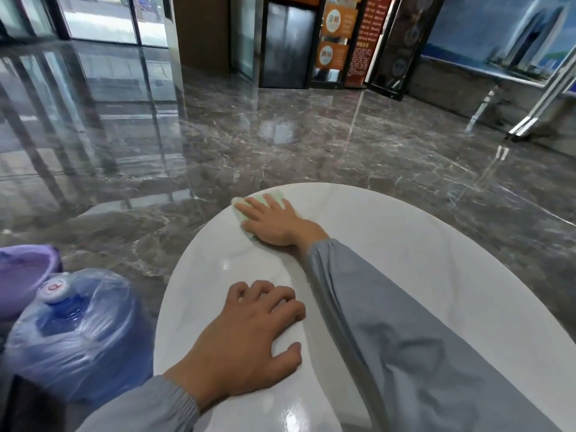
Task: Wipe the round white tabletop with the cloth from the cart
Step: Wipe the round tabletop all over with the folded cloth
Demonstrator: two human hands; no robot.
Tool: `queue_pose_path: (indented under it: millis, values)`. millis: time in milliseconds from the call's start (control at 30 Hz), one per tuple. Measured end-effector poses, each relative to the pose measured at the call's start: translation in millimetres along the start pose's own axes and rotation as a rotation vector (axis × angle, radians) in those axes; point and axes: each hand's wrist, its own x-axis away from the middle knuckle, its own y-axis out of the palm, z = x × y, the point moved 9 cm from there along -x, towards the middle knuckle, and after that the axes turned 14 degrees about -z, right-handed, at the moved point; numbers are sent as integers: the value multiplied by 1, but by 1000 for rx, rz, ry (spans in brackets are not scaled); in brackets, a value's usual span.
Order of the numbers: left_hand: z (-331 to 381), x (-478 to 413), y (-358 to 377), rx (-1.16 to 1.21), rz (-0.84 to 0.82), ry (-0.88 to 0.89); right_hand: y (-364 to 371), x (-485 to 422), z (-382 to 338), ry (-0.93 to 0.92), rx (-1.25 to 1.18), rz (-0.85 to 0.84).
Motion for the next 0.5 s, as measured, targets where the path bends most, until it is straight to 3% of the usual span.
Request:
queue_pose_path:
  millis: [133,267,367,500]
  values:
    - [4,3,-6,-13,71,39,30,36,-77,-181,158,-16]
    - [10,18,-13,52,177,155,51,72,-87,-239,191,-24]
    - [10,40,-19,105,268,188,48,75,-69,-169,79,-6]
    - [-22,76,-33,305,452,69,29,56,-40,48,-49,99]
